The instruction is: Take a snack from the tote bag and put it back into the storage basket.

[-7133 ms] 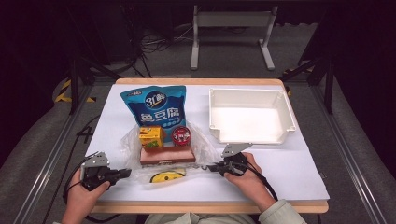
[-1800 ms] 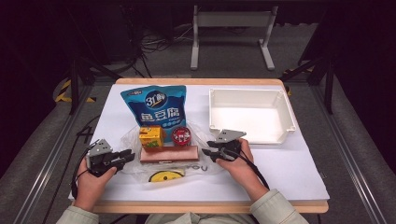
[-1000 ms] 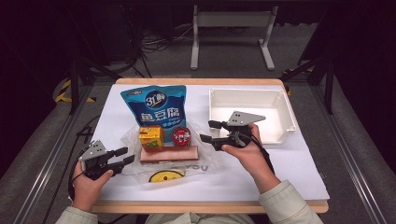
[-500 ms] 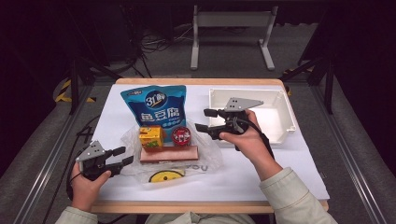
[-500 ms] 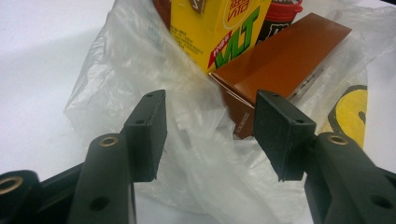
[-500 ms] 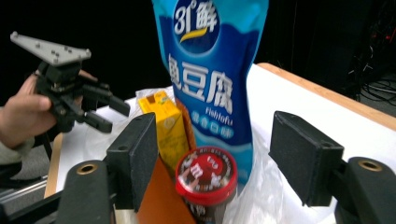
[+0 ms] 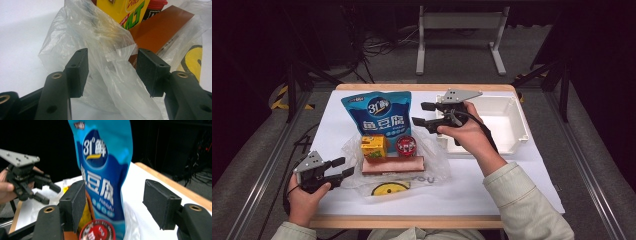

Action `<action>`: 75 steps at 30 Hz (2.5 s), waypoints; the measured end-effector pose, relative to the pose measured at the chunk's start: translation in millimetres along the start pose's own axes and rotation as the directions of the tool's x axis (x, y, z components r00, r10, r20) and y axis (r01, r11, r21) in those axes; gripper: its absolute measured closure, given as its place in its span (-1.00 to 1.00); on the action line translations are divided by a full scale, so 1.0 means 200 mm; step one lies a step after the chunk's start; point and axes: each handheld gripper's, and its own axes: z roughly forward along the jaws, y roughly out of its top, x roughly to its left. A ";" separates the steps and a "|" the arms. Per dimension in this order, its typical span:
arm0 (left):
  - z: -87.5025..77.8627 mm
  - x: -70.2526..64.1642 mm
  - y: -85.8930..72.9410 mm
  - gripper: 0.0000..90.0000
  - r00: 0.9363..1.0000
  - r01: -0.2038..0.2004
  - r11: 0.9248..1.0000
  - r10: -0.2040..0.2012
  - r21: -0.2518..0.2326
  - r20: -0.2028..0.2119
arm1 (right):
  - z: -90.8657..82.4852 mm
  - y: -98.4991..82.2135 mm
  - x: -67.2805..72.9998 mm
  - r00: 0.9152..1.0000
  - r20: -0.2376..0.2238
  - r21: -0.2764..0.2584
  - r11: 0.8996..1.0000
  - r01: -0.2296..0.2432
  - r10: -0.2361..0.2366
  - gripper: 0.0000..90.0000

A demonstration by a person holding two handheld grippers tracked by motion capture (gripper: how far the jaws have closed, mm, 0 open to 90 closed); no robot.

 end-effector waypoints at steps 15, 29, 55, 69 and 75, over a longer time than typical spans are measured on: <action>0.02 0.00 0.00 -0.02 1.000 0.008 1.000 -0.008 0.030 -0.015 | 0.16 0.08 -0.05 0.999 -0.029 -0.015 1.000 0.026 -0.026 -0.25; 0.02 0.00 -0.01 -0.07 1.000 0.010 1.000 -0.009 0.027 -0.029 | 0.30 0.11 -0.06 0.995 -0.095 -0.045 0.998 0.035 -0.040 -0.23; 0.02 0.00 0.00 -0.08 1.000 0.008 0.999 -0.007 0.031 -0.024 | 0.44 0.08 -0.05 0.976 -0.146 0.006 0.987 0.161 -0.159 0.51; 0.03 0.00 0.00 -0.07 1.000 0.007 0.999 -0.006 0.032 -0.020 | 0.43 0.09 -0.03 0.974 -0.139 0.050 0.981 0.185 -0.177 0.98; 0.03 0.00 0.00 -0.07 1.000 0.007 0.999 -0.007 0.033 -0.021 | 0.43 0.09 -0.02 0.977 -0.126 0.058 0.982 0.181 -0.173 1.00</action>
